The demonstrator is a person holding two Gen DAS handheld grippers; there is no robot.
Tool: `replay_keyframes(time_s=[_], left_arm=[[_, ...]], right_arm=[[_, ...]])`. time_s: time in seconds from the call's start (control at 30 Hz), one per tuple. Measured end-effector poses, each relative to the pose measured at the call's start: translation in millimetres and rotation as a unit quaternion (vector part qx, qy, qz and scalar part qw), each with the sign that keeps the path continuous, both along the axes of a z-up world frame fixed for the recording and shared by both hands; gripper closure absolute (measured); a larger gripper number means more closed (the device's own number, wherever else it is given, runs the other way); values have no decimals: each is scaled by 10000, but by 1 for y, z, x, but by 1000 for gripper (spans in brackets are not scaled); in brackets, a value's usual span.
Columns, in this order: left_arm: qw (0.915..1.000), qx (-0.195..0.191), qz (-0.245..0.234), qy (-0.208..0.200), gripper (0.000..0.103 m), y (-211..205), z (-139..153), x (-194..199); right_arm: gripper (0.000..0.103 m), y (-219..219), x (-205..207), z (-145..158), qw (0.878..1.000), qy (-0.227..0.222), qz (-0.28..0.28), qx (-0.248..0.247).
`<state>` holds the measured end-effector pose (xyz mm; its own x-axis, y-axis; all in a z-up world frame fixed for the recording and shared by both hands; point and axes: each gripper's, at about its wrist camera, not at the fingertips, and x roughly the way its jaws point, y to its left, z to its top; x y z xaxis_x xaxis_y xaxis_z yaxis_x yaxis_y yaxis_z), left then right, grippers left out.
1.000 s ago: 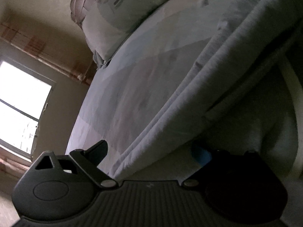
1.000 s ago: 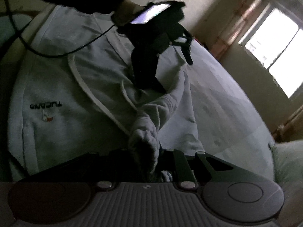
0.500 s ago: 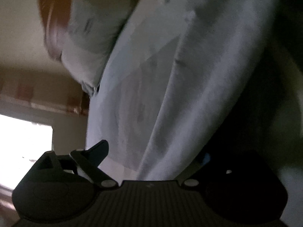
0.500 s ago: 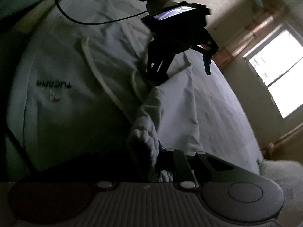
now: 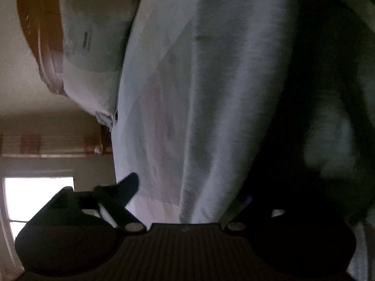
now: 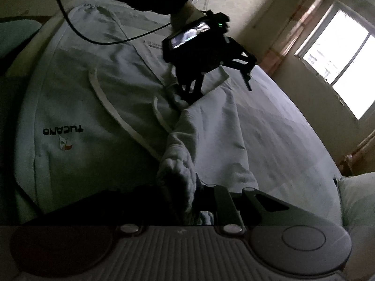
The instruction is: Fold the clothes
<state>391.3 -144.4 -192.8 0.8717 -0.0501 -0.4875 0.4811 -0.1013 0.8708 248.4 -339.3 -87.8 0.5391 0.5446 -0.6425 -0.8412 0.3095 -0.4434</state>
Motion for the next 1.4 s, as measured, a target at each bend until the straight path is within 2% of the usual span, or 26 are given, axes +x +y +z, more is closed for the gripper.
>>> replay_keyframes(time_s=[0.03,0.1,0.13,0.17,0.2,0.3,0.5,0.63,0.77,0.87,0.93,1.1,1.2,1.4], left_arm=[[10000,45,-39,41,44,1,-2,-3],[9997,165,-72,176,72,3,-8,-11],[9994,225,-89,244,79,3,-11,-14],[9991,278,-97,296,94,4,-13,-18],[9990,309,-86,308,99,5,-14,-20],[9987,384,-46,338,98,6,-15,-26],[9996,245,76,141,98,5,18,-33],[9998,22,174,73,98,4,47,-49],[9998,-38,182,21,98,6,69,-73],[9999,104,-93,-64,98,2,83,-104],[9999,-12,-137,-38,98,-2,92,-126],[9989,-195,-211,357,98,-11,96,-168],[9958,-181,-303,843,98,-16,89,-187],[9879,-218,-461,1463,98,-26,68,-192]], right_arm=[[84,-1,1,1,10000,25,-20,24],[84,-4,2,3,9999,74,-60,73],[84,-5,2,4,9999,98,-80,97],[84,-6,3,5,9998,123,-100,122],[84,-7,4,6,9997,147,-120,146],[84,-10,6,7,9994,194,-189,203],[84,-15,11,16,9985,208,-401,303],[84,-30,17,33,9934,428,-719,779],[84,-55,25,51,9799,771,-1120,1457],[83,-73,28,62,9676,949,-1380,1888],[83,-83,28,65,9622,1024,-1460,2060],[82,-99,31,64,9525,1236,-1562,2302],[82,-101,34,55,9528,1349,-1537,2245],[82,-102,35,35,9555,1624,-1474,1971]])
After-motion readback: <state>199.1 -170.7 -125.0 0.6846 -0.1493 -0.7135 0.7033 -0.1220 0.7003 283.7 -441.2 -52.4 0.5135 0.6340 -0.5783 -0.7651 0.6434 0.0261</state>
